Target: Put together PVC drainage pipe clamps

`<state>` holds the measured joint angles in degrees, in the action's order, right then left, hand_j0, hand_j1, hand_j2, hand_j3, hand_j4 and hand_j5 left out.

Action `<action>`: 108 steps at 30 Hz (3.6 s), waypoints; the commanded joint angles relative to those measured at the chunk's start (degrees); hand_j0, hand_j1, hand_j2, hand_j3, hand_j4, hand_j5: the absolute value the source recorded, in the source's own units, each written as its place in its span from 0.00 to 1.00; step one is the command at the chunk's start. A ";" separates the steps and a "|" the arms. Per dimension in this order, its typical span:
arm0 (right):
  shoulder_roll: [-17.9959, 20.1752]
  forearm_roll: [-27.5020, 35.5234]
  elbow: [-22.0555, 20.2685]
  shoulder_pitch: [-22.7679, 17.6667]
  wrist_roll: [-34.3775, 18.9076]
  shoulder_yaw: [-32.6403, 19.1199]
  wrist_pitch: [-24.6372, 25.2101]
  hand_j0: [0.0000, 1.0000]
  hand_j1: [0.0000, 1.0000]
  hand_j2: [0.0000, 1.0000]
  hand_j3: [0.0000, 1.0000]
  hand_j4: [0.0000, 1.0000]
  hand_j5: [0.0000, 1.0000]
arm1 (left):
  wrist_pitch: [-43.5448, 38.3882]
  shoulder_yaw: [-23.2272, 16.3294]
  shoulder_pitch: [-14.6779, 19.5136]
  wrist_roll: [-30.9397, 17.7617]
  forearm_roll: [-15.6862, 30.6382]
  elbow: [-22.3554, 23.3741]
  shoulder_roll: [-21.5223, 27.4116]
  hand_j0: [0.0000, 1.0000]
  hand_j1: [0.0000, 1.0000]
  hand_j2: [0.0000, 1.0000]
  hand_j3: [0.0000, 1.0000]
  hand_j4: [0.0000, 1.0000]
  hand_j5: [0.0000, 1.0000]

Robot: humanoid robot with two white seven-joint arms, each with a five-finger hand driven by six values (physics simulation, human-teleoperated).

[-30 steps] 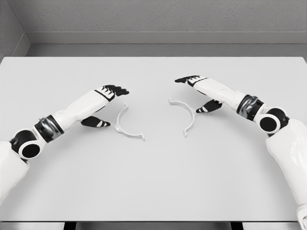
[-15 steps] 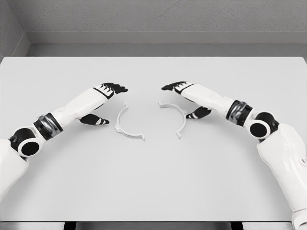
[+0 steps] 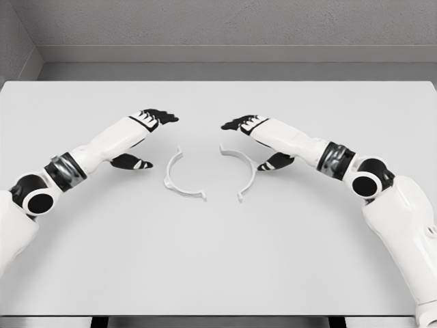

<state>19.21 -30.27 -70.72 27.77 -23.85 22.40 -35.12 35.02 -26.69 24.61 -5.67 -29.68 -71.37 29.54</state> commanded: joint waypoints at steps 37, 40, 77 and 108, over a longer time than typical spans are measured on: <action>0.48 0.30 -0.30 -1.41 0.03 -0.08 0.12 1.00 1.00 1.00 1.00 1.00 1.00 | -0.02 -0.47 0.97 0.05 0.33 2.55 -0.36 1.00 1.00 1.00 1.00 1.00 1.00; 0.31 0.04 -0.21 -1.32 0.03 0.71 0.12 1.00 1.00 1.00 1.00 1.00 1.00 | -0.02 -0.47 0.88 0.05 0.42 2.55 -0.36 1.00 1.00 1.00 1.00 1.00 1.00; 5.84 3.38 -20.60 -27.51 -0.14 -40.68 0.12 1.00 1.00 1.00 1.00 1.00 1.00 | -0.02 -4.16 -0.26 0.13 0.68 -1.85 1.57 1.00 1.00 1.00 1.00 1.00 1.00; 6.02 3.46 -20.78 -27.42 -0.06 -40.51 0.12 1.00 1.00 1.00 1.00 1.00 1.00 | -0.02 -4.95 -1.14 0.13 0.77 -3.87 1.66 1.00 1.00 1.00 1.00 1.00 1.00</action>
<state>25.18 -27.27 -91.45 0.35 -23.94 -18.09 -35.12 35.03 -31.68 23.47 -5.57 -29.31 -74.84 31.15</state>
